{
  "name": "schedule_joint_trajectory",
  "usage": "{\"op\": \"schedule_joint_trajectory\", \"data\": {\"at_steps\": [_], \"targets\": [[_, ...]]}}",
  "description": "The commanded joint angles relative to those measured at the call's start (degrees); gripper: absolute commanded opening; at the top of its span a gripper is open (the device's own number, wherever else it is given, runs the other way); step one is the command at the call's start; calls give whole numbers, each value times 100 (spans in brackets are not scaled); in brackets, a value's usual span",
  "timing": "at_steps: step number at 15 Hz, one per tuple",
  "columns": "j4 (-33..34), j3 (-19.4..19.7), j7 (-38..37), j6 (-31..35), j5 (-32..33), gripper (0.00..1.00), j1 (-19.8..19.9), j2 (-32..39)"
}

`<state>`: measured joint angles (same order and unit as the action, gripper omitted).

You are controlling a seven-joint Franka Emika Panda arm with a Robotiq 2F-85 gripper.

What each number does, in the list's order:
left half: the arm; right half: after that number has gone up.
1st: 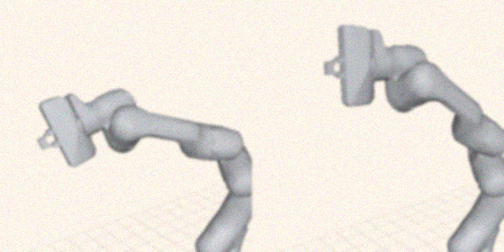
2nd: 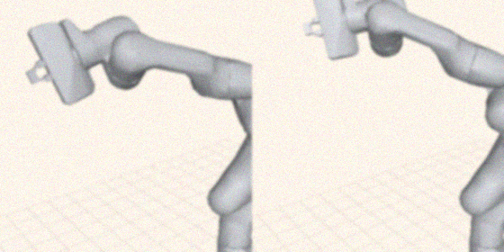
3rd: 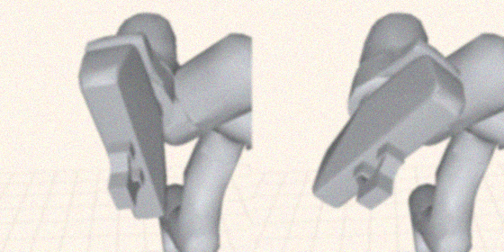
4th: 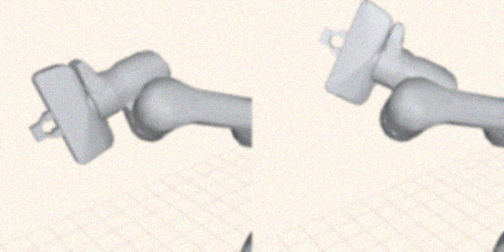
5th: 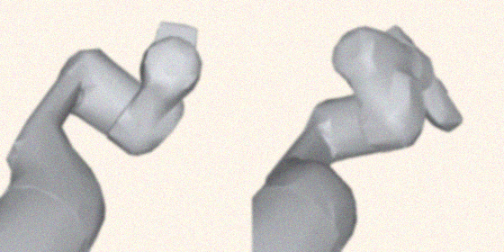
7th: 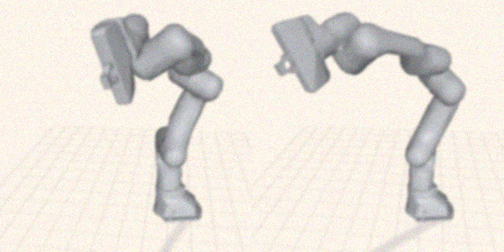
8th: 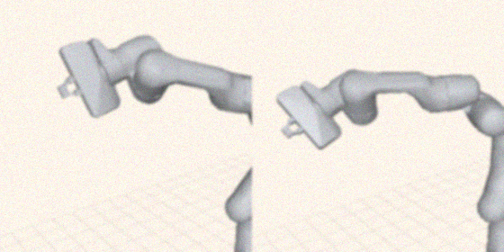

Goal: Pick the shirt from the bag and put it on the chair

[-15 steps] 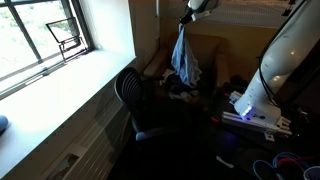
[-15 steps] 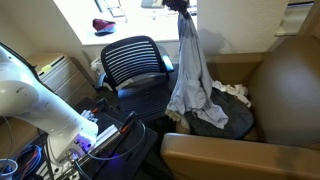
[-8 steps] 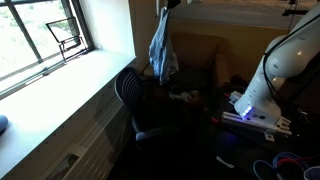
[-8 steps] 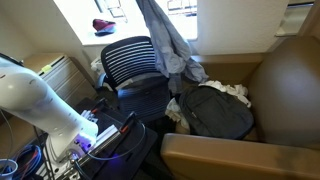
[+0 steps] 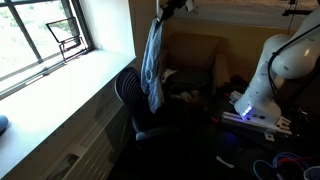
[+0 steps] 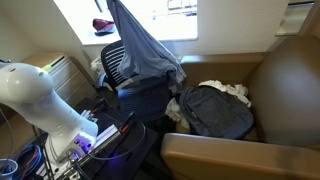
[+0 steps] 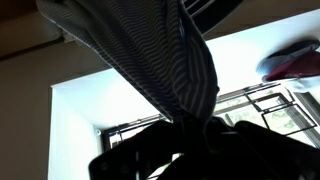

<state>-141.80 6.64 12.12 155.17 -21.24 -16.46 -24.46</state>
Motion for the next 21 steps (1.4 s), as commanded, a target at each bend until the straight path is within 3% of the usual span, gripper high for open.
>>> {"op": "schedule_joint_trajectory", "data": {"at_steps": [1,5,7,8,10,11,12,14,17,18,19,21], "targets": [[-125,230,430,-191,-1302,1,-765,54],[30,-348,729,-344,-3187,1,-1614,371],[276,-508,1036,-737,-4066,1,-1724,639],[339,-648,1041,-764,-4279,1,-1573,792],[287,-1017,1235,194,-4006,1,-1050,1067],[307,-971,1485,275,-3932,1,-862,1138],[288,-524,1827,533,-3797,1,-1043,1226],[343,-299,2488,1005,-3919,1,-844,1431],[354,-110,3448,1949,-4258,1,-958,1749],[241,-130,3238,1920,-4328,1,-993,1770],[-117,-339,2339,2021,-3361,1,-736,1997],[-415,-348,1775,2017,-2478,1,-626,2159]]}}
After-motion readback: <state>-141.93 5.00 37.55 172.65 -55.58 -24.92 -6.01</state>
